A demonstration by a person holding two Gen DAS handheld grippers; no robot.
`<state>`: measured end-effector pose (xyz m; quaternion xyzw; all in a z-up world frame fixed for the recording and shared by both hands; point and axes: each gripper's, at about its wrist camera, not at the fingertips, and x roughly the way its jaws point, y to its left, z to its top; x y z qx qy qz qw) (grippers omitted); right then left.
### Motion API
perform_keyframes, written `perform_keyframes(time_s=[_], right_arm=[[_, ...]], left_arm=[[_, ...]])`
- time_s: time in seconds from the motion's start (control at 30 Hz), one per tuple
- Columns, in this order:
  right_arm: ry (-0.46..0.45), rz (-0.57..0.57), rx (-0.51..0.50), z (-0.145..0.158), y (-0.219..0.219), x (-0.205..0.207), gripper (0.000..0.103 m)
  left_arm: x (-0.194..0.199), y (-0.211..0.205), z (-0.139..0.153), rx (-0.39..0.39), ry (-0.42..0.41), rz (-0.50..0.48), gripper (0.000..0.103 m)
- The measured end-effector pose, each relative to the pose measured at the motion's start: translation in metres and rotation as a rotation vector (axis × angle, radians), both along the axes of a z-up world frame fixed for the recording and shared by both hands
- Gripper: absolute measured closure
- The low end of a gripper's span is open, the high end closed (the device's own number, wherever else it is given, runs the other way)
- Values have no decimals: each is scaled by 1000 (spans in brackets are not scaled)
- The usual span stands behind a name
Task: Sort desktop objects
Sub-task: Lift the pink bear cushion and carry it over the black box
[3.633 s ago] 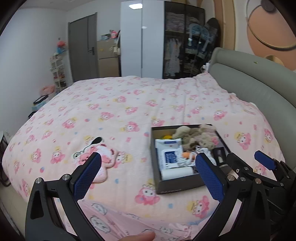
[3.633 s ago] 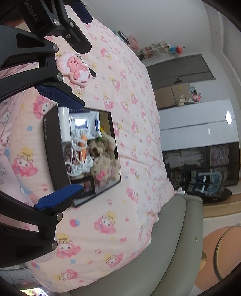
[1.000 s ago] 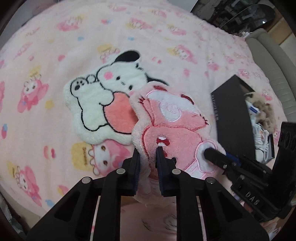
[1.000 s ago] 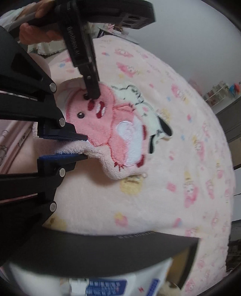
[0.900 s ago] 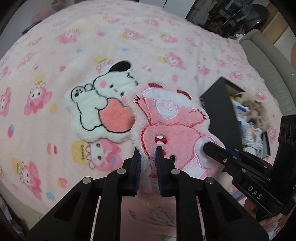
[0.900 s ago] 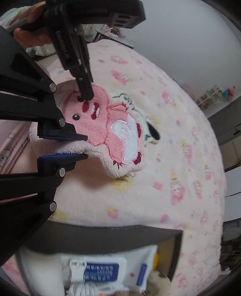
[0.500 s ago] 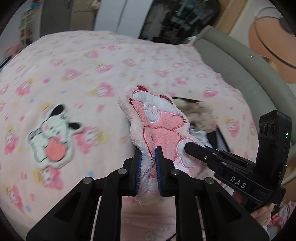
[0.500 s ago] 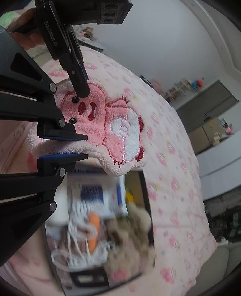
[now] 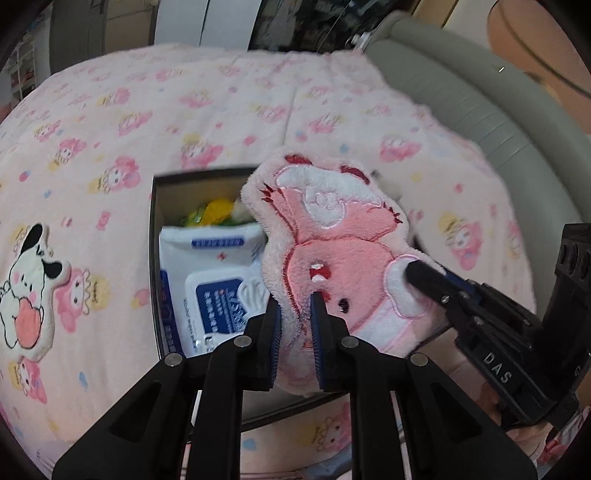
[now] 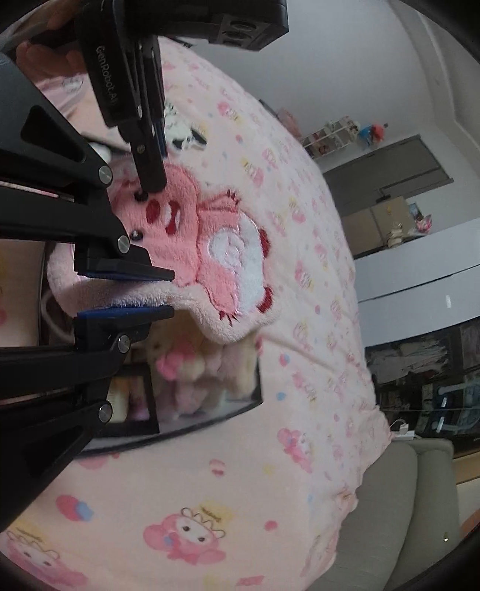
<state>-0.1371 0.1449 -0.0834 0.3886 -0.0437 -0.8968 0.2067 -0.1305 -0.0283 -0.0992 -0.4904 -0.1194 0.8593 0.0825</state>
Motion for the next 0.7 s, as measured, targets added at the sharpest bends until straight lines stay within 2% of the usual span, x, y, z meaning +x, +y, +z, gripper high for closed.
perform_keyframes(time_s=[0.1, 0.13, 0.27, 0.4, 0.5, 0.6, 0.7], right_arm=[[-128, -29, -68, -33, 24, -9, 93], [-134, -26, -83, -34, 27, -9, 93], [-89, -22, -84, -26, 26, -5, 92], [-35, -68, -72, -20, 31, 0, 89], [18, -67, -74, -9, 35, 9, 89], [12, -78, -125, -5, 42, 10, 88], [13, -83, -148, -5, 45, 11, 88]], left_arm=[[-3, 1, -20, -58, -50, 7, 83], [-4, 0, -23, -74, -56, 11, 80], [-4, -3, -18, -102, -28, 36, 74], [5, -14, -1, -6, 42, 59, 70], [10, -11, 8, 13, 71, 22, 70], [4, -2, 2, -26, 40, -6, 69], [-4, 2, -23, -129, -62, 13, 69]])
